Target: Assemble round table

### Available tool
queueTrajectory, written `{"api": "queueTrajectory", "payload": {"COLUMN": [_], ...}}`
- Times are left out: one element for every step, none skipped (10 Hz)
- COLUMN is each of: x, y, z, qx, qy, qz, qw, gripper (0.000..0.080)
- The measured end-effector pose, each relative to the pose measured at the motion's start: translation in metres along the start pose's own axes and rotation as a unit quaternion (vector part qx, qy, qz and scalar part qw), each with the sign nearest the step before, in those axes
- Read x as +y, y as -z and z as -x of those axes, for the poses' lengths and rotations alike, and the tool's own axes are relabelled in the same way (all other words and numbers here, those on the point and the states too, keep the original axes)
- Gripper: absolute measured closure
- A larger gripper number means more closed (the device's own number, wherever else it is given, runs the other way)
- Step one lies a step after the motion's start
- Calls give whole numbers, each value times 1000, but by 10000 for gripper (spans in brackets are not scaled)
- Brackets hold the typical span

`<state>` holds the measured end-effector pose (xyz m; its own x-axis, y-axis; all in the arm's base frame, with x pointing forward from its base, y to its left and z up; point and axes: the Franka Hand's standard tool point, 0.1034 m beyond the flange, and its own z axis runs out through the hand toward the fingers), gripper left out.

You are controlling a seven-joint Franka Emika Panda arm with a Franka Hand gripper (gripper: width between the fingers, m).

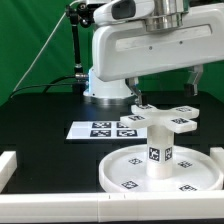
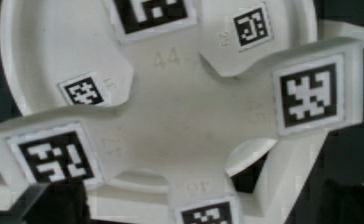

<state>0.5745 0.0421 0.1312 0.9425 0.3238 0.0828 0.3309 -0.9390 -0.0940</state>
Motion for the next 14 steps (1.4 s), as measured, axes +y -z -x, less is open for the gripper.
{"api": "queueTrajectory", "payload": {"x": [2,6,8,10,11,13,14,16,16,14,12,8,4,1], "y": [0,1,0,-1,-1,-1,-1,-2,-4,-5,-6,-10,-14,-15], "z": [1,2,4,4,4,4,5,6,9,9,9,10,11,10], "qx": [-4,-5,-10,-22,-24,-25,-25,-27,-30,-33,-36,-43,-50,-53], "qy": [57,142,199,258,301,323,329,373,403,415,423,431,439,443], "qz": [0,4,6,12,15,15,15,16,15,16,17,16,13,15], "qw": [998,990,980,966,953,946,944,927,915,909,905,901,897,895], "gripper": [150,150,150,150,150,150,150,150,150,150,150,150,150,150]}}
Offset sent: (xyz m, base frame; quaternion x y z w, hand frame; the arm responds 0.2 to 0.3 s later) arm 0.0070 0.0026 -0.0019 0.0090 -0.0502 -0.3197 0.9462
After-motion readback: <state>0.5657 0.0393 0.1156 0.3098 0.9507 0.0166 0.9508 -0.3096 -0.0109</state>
